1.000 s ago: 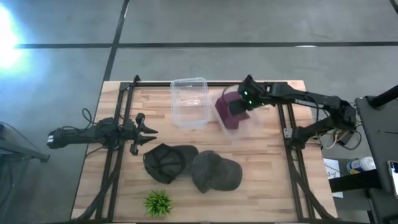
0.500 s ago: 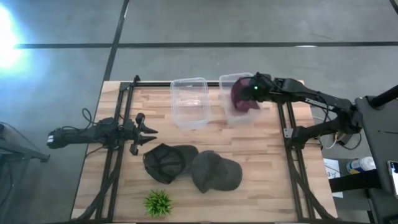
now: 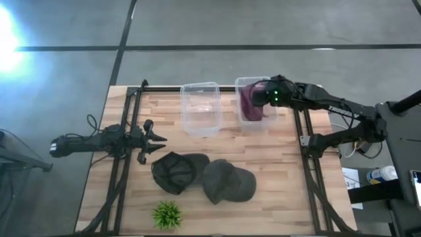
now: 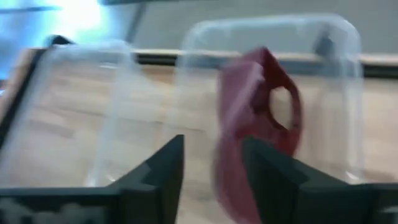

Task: Pick & Place hat
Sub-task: Put the black cap into the left transparent bin

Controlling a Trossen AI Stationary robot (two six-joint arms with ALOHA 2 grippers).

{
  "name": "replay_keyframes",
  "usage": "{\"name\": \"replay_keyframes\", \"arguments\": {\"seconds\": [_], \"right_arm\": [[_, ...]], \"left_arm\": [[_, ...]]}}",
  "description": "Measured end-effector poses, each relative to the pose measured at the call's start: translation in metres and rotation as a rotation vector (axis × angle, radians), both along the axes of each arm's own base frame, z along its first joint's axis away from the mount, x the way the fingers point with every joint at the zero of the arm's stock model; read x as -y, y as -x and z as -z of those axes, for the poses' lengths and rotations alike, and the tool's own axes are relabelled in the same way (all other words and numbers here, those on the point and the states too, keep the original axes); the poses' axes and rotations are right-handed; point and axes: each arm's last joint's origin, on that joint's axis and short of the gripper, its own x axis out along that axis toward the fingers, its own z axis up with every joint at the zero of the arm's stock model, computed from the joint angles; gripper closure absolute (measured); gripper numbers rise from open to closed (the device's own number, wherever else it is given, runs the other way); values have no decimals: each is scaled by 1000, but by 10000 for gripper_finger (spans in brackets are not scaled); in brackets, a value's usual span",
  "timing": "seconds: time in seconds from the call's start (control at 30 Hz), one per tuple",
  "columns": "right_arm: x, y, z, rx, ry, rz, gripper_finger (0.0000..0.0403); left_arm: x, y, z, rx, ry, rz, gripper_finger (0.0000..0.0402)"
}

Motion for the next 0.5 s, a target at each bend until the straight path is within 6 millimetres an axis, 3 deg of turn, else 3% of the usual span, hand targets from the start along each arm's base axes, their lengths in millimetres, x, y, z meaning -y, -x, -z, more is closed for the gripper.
{"name": "replay_keyframes", "arguments": {"seconds": [0.13, 0.3, 0.4, 0.5], "right_arm": [[-27, 2, -21, 94, -10, -191, 195], [-74, 8, -28, 234, -249, -405, 178], [-107, 10, -16, 213, -450, -453, 178], [-139, 10, 12, 103, -599, -443, 179]], "left_arm": [[0, 0, 0, 0, 0, 0, 291], [0, 0, 0, 0, 0, 0, 291], [0, 0, 0, 0, 0, 0, 291], [0, 0, 0, 0, 0, 0, 291]]}}
